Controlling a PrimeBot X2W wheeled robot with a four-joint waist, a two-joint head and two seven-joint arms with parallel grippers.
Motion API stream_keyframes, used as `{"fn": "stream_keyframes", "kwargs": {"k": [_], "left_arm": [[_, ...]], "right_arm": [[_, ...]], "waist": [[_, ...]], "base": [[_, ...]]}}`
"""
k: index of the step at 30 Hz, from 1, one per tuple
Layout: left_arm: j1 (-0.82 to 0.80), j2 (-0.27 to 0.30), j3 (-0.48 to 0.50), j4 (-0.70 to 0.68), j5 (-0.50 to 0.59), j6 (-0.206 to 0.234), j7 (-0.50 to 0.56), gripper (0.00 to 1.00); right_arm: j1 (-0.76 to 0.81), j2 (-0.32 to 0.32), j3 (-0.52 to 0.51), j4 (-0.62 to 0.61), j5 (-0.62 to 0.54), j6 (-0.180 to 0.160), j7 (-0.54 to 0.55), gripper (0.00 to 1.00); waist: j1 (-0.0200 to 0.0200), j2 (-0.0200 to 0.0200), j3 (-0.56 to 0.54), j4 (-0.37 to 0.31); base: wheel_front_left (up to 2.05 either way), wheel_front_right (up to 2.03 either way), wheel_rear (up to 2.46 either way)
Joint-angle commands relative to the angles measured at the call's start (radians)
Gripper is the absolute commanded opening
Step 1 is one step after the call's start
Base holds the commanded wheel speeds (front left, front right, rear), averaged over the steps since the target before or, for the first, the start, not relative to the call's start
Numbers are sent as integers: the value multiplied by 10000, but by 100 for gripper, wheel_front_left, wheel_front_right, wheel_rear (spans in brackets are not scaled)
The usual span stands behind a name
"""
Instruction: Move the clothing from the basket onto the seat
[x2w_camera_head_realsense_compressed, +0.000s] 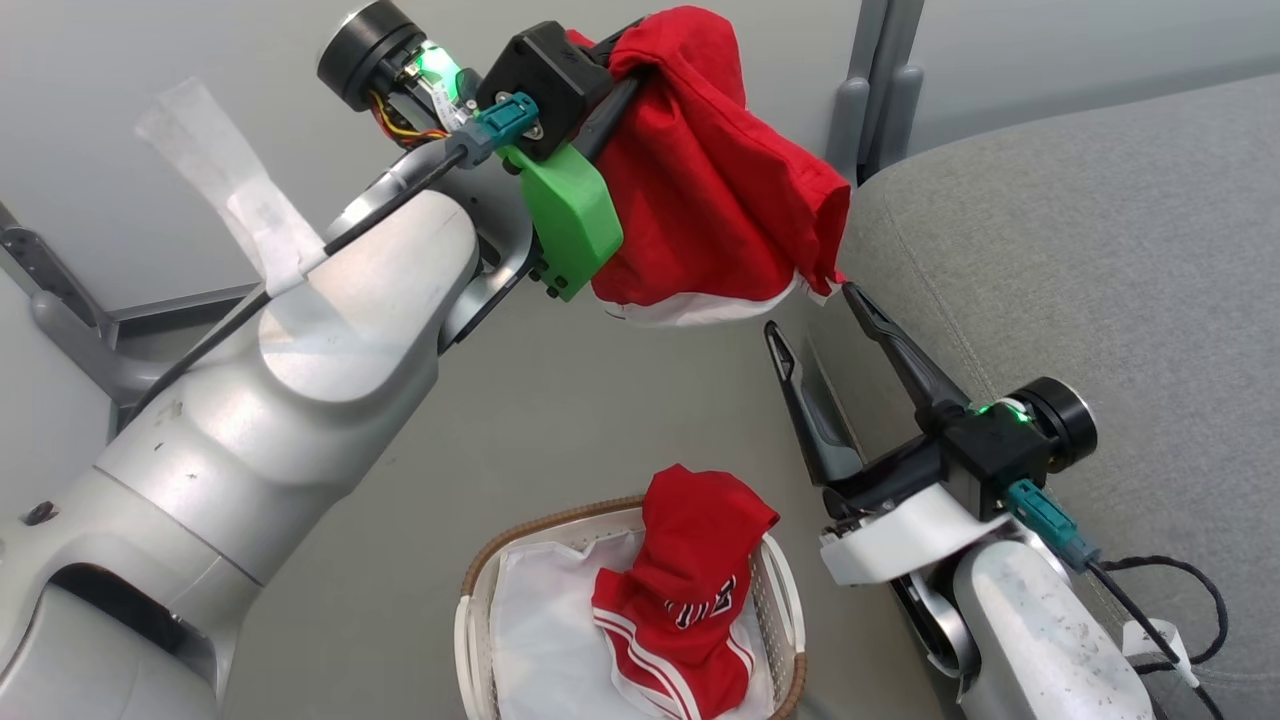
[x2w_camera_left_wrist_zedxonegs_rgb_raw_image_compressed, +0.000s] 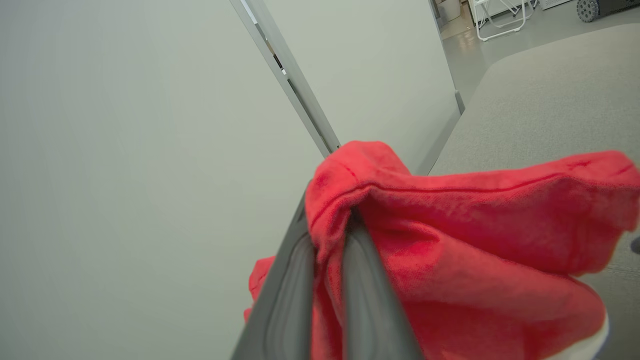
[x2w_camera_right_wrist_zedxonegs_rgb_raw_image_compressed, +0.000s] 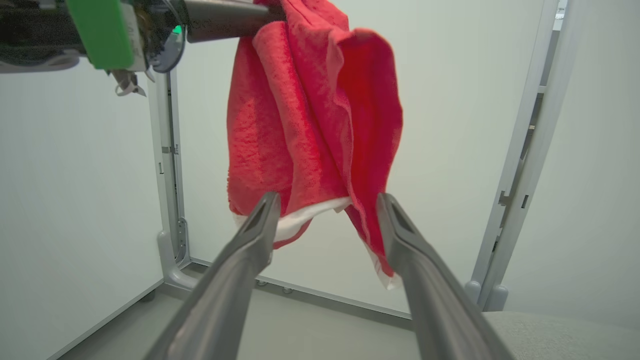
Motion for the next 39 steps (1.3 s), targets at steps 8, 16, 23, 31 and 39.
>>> {"fn": "stream_keyframes", "kwargs": {"k": [8,16,23,31,39], "left_arm": [[-266,-463,-238,40,-64,34,-106,0],[-182,-821,-426,-178,-147,46,-109,0],[83,-868,-496,-304,-282,41,-84,0],[566,-760,-406,14,-630,138,-207,0],[1037,-660,-130,540,-1040,142,-655,100]], "right_arm": [[-1008,-37,354,988,-251,-8,-18,100],[-1743,-38,438,1850,-683,-8,-18,100],[-2192,-40,434,2498,-944,-10,-18,13],[-2220,-38,-17,2670,-847,-10,-18,0],[-2106,-39,-427,2367,-760,-10,-18,0]], "waist": [[1,0,-153,383],[1,0,-261,618],[1,0,-354,691],[1,0,-407,647],[1,0,-396,518]], "base": [[0,0,0],[0,0,0],[0,0,0],[0,0,0],[0,0,0]]}}
